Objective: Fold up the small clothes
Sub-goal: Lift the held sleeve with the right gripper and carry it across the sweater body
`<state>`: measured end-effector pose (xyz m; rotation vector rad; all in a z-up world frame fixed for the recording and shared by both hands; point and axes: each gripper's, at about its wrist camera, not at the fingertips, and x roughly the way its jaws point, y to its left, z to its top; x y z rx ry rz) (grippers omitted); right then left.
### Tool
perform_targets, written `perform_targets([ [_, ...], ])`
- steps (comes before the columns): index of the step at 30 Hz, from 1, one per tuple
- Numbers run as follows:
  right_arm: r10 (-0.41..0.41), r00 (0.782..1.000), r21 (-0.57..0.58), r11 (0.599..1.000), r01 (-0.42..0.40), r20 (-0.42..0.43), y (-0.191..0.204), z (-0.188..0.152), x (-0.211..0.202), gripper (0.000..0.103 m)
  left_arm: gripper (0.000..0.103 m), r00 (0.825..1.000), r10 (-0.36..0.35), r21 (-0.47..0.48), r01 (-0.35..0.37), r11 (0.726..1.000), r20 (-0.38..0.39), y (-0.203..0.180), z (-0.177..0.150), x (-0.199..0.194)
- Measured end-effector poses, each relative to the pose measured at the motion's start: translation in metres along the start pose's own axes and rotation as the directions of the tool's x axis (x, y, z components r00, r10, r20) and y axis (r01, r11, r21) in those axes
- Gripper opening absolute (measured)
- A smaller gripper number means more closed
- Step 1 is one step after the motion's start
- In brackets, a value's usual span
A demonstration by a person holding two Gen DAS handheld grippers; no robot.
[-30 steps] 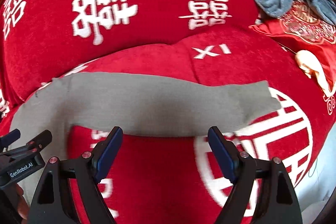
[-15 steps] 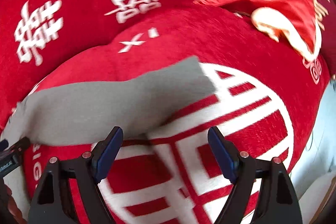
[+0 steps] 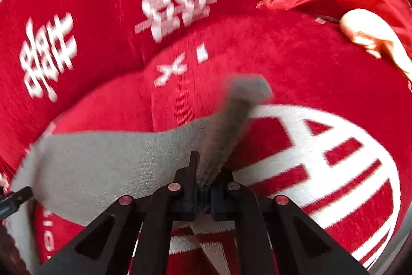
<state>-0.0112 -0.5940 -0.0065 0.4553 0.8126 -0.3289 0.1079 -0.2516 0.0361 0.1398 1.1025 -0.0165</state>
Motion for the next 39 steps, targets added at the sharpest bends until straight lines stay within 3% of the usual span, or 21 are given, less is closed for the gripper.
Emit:
perform_targets([
  [5,0.051,0.991,0.031,0.998,-0.055,0.122,0.000,-0.004,-0.042,0.007,0.102,0.998,0.011,-0.041,-0.014,0.999,-0.058,0.011,0.002,0.026],
  [10,0.018,0.993,0.014,1.000,-0.019,0.120,0.009,0.000,-0.044,0.007,0.102,0.998,-0.014,0.002,0.014,1.000,-0.063,0.009,-0.001,0.026],
  [15,0.024,0.988,0.006,1.000,-0.025,0.151,0.020,0.005,-0.060,0.007,0.102,0.998,-0.035,-0.030,0.033,0.999,-0.052,0.030,-0.002,0.017],
  [24,0.021,0.983,-0.002,1.000,-0.021,0.182,0.046,0.018,-0.081,0.007,0.102,0.998,-0.056,-0.046,0.055,0.997,-0.019,0.087,-0.031,0.006],
  [31,-0.020,0.983,0.004,1.000,0.019,0.182,0.065,0.029,-0.086,0.007,0.102,0.999,-0.040,-0.129,0.036,0.991,-0.029,0.144,-0.047,0.007],
  [39,0.002,0.975,-0.063,0.998,0.012,0.224,0.123,0.032,-0.111,0.007,0.102,1.000,-0.012,-0.172,0.007,0.985,-0.027,0.198,-0.066,0.010],
])
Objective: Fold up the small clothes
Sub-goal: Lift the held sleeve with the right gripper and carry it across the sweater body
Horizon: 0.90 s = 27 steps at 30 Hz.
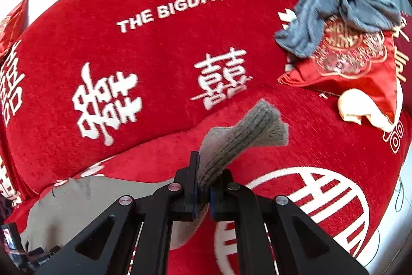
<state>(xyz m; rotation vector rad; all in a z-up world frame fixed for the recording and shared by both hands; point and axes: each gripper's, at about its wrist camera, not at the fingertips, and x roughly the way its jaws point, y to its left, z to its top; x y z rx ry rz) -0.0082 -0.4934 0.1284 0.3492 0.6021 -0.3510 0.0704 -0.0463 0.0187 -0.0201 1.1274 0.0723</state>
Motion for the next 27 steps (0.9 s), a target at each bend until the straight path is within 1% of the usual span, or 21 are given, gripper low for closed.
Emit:
perform_targets([
  [3,0.004,1.000,-0.037,0.999,-0.004,0.011,0.026,0.001,-0.008,0.007,0.102,1.000,-0.026,-0.045,0.026,0.999,0.006,0.030,-0.005,0.004],
  [5,0.006,1.000,-0.053,0.999,-0.005,0.014,0.041,0.001,-0.010,0.007,0.102,0.999,-0.027,-0.045,0.028,0.999,0.029,0.042,-0.007,0.003],
  [6,0.008,1.000,-0.063,0.998,-0.007,0.014,0.050,0.001,-0.011,0.007,0.102,0.999,-0.038,-0.038,0.039,0.999,0.037,0.046,-0.008,0.003],
  [10,0.025,1.000,-0.100,0.995,-0.024,0.016,0.088,-0.003,-0.014,0.007,0.102,0.996,-0.050,0.018,0.049,0.999,0.076,0.048,-0.012,0.002],
  [12,0.038,0.999,-0.126,0.991,-0.036,0.015,0.110,-0.006,-0.015,0.007,0.102,0.992,-0.061,0.043,0.057,0.997,0.109,0.049,-0.017,0.001],
  [16,0.068,0.998,-0.176,0.982,-0.067,0.001,0.154,-0.010,-0.016,0.007,0.102,0.987,-0.083,0.043,0.078,0.996,0.135,0.055,-0.021,-0.002],
  [18,0.090,0.996,-0.196,0.977,-0.090,-0.007,0.178,-0.011,-0.018,0.007,0.102,0.987,-0.076,0.041,0.071,0.997,0.143,0.055,-0.022,-0.002],
  [20,0.109,0.994,-0.229,0.967,-0.109,-0.015,0.203,-0.013,-0.021,0.007,0.102,0.986,-0.076,0.041,0.070,0.997,0.148,0.055,-0.023,-0.004],
  [24,0.147,0.989,-0.320,0.936,-0.145,-0.017,0.259,-0.025,-0.034,0.007,0.102,0.986,-0.082,0.022,0.079,0.997,0.148,0.061,-0.025,-0.008],
  [27,0.181,0.983,-0.374,0.910,-0.178,-0.027,0.297,-0.040,-0.040,0.007,0.102,0.987,-0.078,-0.017,0.081,0.997,0.140,0.077,-0.025,-0.014],
])
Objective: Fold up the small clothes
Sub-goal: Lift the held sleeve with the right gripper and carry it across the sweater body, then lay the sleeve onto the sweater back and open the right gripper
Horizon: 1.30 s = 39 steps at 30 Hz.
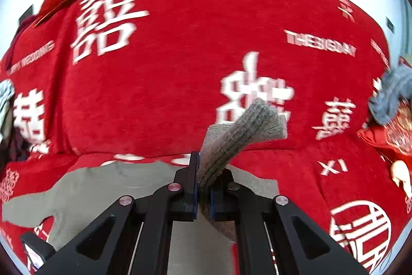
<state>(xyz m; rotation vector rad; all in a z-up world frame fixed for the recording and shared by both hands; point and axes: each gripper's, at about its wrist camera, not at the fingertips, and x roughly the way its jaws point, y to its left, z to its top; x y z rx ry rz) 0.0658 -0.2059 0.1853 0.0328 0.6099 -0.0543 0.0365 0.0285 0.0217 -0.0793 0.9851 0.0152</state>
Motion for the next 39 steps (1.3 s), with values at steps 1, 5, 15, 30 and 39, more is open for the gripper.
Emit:
perform_targets([
  [1,0.007,1.000,-0.009,1.000,-0.007,-0.001,0.007,0.000,0.001,0.007,0.102,1.000,-0.008,-0.022,0.008,1.000,-0.003,0.007,0.001,-0.003],
  [5,0.047,0.999,-0.052,0.997,-0.048,-0.021,0.051,-0.007,0.009,0.007,0.102,1.000,0.002,-0.092,0.000,0.996,0.023,0.041,0.006,-0.020],
  [15,0.112,0.992,-0.150,0.981,-0.121,-0.065,0.145,-0.027,0.019,0.007,0.102,0.998,0.051,-0.237,-0.040,0.971,0.041,0.121,0.003,-0.037],
  [30,0.106,0.986,-0.307,0.941,-0.142,-0.131,0.240,-0.080,0.046,0.007,0.102,0.996,0.059,-0.297,-0.036,0.954,0.068,0.170,-0.014,-0.067],
  [39,0.093,0.972,-0.356,0.919,-0.167,-0.214,0.273,-0.121,0.074,0.009,0.102,0.997,0.057,-0.312,-0.038,0.949,0.052,0.185,-0.020,-0.068],
])
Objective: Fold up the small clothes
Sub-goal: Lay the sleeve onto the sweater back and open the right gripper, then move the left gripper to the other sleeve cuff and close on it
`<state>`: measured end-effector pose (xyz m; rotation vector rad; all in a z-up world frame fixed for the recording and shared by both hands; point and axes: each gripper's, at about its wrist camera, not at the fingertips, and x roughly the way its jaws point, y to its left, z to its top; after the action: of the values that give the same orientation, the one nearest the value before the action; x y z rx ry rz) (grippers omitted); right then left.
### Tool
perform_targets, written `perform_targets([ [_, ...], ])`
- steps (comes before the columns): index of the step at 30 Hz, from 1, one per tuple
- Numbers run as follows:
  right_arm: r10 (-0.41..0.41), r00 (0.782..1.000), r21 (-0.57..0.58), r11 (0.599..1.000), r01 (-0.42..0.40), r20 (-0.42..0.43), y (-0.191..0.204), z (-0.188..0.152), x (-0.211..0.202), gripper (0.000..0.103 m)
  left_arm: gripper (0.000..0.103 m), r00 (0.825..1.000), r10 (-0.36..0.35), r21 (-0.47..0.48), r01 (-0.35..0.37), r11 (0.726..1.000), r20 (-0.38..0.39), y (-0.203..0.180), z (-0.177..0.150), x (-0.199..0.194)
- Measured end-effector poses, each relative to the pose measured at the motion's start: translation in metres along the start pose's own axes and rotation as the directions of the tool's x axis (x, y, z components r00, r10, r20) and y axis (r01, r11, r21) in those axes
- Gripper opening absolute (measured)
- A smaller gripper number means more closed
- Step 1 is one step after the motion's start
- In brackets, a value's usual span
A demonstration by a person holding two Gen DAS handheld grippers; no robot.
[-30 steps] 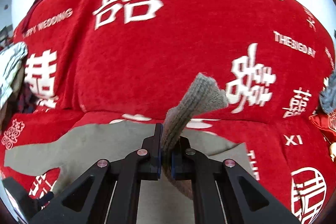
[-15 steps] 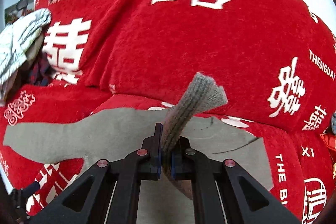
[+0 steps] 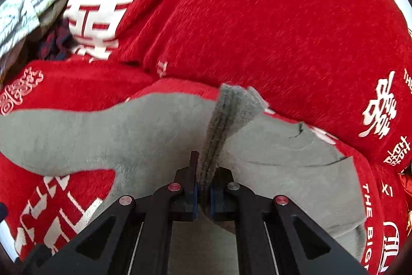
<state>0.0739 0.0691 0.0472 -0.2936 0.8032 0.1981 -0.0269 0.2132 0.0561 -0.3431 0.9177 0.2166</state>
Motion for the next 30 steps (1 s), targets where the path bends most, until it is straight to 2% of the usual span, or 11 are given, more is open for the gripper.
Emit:
perform_targets([
  [2,0.039,0.998,0.004,0.999,-0.039,-0.043,0.004,-0.004,0.009,0.012,0.102,1.000,-0.003,-0.004,0.003,1.000,-0.016,0.000,-0.002,0.004],
  [5,0.134,0.987,0.011,0.991,-0.134,-0.091,0.003,-0.008,0.012,0.024,0.102,1.000,-0.003,0.004,0.003,1.000,-0.030,-0.005,-0.003,0.006],
  [8,0.186,0.981,0.028,0.982,-0.185,-0.055,-0.015,-0.009,-0.008,0.057,0.102,0.999,-0.017,0.024,0.018,1.000,-0.027,-0.018,0.002,0.002],
  [9,0.199,0.979,0.043,0.979,-0.197,-0.038,-0.025,-0.008,-0.015,0.064,0.102,0.999,-0.024,0.033,0.025,0.999,-0.024,-0.024,0.004,0.000],
  [12,0.195,0.981,0.086,0.977,-0.196,0.022,-0.069,-0.014,-0.033,0.068,0.102,0.998,-0.062,0.082,0.064,0.995,-0.030,-0.051,-0.001,0.006],
  [16,0.087,0.996,0.191,0.978,-0.079,-0.035,-0.144,-0.026,-0.012,0.068,0.102,0.993,-0.104,0.192,0.113,0.975,-0.058,-0.099,-0.026,0.031],
  [20,0.024,0.993,0.290,0.957,0.012,-0.119,-0.211,-0.042,0.024,0.068,0.102,0.994,-0.054,0.271,0.078,0.960,-0.093,-0.131,-0.028,0.072],
  [24,-0.016,0.978,0.332,0.939,0.087,-0.209,-0.254,-0.057,0.058,0.068,0.102,0.983,-0.001,0.268,0.051,0.962,-0.183,-0.142,-0.030,0.114],
  [26,-0.001,0.986,0.395,0.916,0.069,-0.169,-0.276,-0.066,0.061,0.068,0.102,0.983,0.057,0.286,-0.004,0.958,-0.175,-0.143,-0.035,0.130],
  [28,0.014,0.986,0.438,0.897,0.060,-0.165,-0.290,-0.072,0.064,0.068,0.102,0.989,0.069,0.312,-0.026,0.950,-0.129,-0.148,-0.039,0.129],
  [30,0.022,0.987,0.450,0.891,0.053,-0.161,-0.297,-0.073,0.064,0.068,0.102,0.988,0.078,0.307,-0.035,0.951,-0.129,-0.149,-0.039,0.128],
])
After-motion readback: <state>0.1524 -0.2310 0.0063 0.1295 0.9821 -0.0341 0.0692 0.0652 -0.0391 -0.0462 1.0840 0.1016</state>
